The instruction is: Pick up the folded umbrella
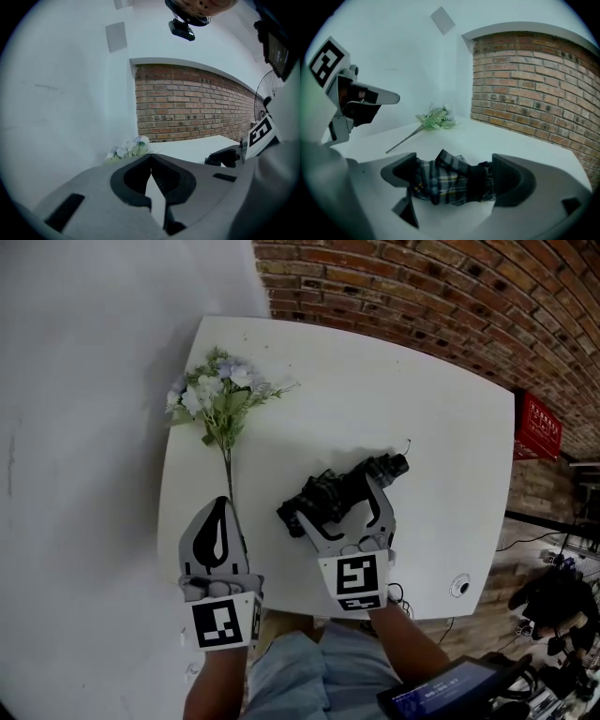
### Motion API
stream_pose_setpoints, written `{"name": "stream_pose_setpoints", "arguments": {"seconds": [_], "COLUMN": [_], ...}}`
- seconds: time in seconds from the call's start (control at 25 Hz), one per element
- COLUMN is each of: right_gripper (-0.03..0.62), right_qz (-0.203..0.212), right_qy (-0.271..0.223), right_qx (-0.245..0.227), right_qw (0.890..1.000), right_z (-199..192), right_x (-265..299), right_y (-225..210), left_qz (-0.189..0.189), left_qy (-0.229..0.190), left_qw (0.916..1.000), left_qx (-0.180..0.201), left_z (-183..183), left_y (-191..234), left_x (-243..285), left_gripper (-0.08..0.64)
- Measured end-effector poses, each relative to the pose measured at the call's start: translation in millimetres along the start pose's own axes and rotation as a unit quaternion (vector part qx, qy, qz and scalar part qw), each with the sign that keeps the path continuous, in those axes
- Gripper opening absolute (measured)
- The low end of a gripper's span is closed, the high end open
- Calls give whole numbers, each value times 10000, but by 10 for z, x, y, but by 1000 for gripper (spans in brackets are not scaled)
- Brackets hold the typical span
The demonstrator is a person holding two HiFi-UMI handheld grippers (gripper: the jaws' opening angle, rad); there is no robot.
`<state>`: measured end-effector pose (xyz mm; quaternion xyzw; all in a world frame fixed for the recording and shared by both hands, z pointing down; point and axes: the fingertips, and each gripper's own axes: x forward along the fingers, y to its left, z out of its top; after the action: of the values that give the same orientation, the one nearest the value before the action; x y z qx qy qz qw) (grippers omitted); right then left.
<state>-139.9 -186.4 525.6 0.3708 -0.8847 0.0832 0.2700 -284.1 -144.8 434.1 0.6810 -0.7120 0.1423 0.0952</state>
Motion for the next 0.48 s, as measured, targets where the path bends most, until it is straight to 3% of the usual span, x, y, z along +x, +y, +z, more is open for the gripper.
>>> {"name": "stream_pose_setpoints", "arguments": {"seconds": [0.48], "right_gripper": [508], "right_qz": [133], "right_qy": [37], "right_qx": [-45], "right_qw": [9999], "right_z": [-121], "right_x": [-185], "right_y": [-70], "left_qz": [-181], "left_qy": [-62], "left_qw": [9998], "left_qx": [70], "left_z": [83], "left_y": [-241], "left_x": [5], "left_gripper": [6]}}
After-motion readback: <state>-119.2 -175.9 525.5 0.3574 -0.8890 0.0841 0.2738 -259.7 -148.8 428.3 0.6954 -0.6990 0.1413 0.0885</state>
